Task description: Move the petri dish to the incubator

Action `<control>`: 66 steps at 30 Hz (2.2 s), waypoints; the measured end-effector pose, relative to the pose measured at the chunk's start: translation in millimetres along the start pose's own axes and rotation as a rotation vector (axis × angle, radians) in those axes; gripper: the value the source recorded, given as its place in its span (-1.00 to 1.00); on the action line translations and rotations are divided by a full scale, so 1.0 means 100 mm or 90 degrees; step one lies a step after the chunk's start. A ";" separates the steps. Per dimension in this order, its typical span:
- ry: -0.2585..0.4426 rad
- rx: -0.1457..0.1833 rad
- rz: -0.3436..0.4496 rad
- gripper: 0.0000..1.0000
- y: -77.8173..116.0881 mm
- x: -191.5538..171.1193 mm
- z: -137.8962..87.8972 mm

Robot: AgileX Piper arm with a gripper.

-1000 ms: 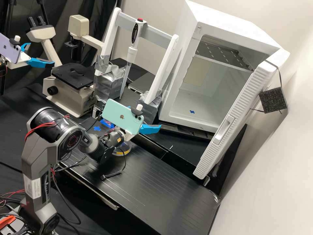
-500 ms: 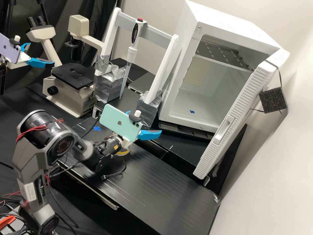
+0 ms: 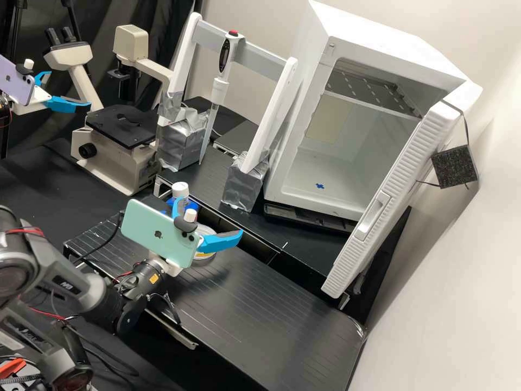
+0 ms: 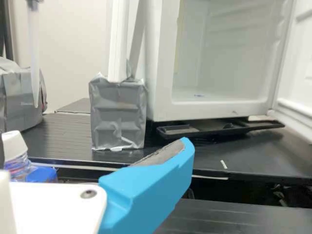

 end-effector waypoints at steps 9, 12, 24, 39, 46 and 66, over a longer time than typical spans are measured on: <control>-0.006 -0.004 -0.029 1.00 0.04 -0.08 0.06; -0.008 -0.004 -0.067 1.00 -0.02 -0.08 0.09; -0.041 0.012 -0.120 1.00 -0.10 -0.08 0.24; -0.045 0.001 -0.121 -1.00 -0.11 -0.07 0.30; -0.044 0.005 -0.122 -1.00 -0.11 -0.07 0.31; -0.043 0.007 -0.121 -1.00 -0.11 -0.07 0.30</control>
